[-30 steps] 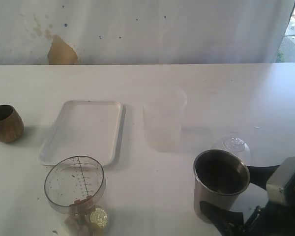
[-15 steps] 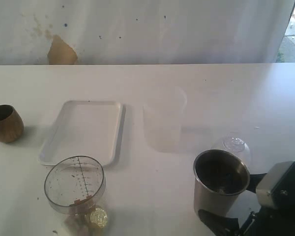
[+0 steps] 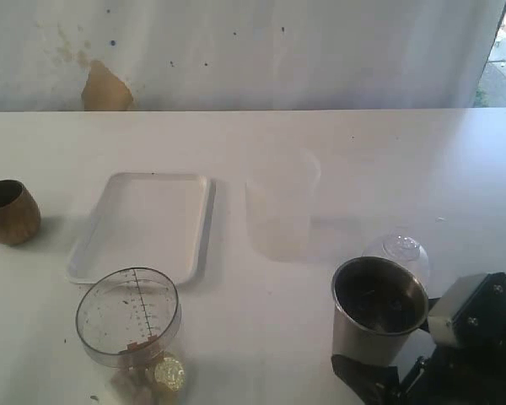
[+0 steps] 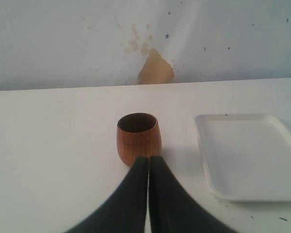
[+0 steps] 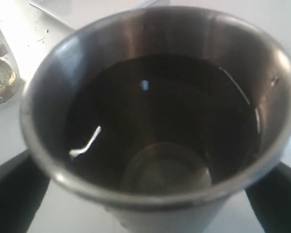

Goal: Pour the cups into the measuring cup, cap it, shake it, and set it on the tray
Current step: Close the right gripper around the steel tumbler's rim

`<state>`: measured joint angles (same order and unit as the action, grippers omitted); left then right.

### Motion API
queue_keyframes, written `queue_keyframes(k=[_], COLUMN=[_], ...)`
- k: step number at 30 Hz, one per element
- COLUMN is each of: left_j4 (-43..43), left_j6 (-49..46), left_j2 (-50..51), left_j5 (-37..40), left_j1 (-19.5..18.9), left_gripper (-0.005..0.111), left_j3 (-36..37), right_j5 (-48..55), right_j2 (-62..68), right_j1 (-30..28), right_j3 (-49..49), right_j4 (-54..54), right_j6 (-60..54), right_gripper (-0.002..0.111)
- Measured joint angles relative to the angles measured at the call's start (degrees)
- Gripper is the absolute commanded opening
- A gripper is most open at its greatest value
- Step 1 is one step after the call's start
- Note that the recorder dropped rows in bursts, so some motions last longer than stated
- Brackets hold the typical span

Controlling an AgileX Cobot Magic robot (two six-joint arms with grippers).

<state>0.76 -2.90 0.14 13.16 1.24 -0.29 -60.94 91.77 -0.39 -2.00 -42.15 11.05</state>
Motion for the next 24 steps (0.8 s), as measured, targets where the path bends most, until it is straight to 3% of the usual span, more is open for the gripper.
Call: queue_keyframes(k=[24], left_j4=[0.0], left_j6=[0.0], left_j2=[0.0], left_j5=[0.0], left_j1=[0.0], left_gripper=[0.001], left_j3=[0.0], right_j5=[-5.41], right_j2=[12.79], right_j1=[0.0], right_j3=[-5.18], right_j4=[0.61], right_j6=[-1.41], right_gripper=[0.105])
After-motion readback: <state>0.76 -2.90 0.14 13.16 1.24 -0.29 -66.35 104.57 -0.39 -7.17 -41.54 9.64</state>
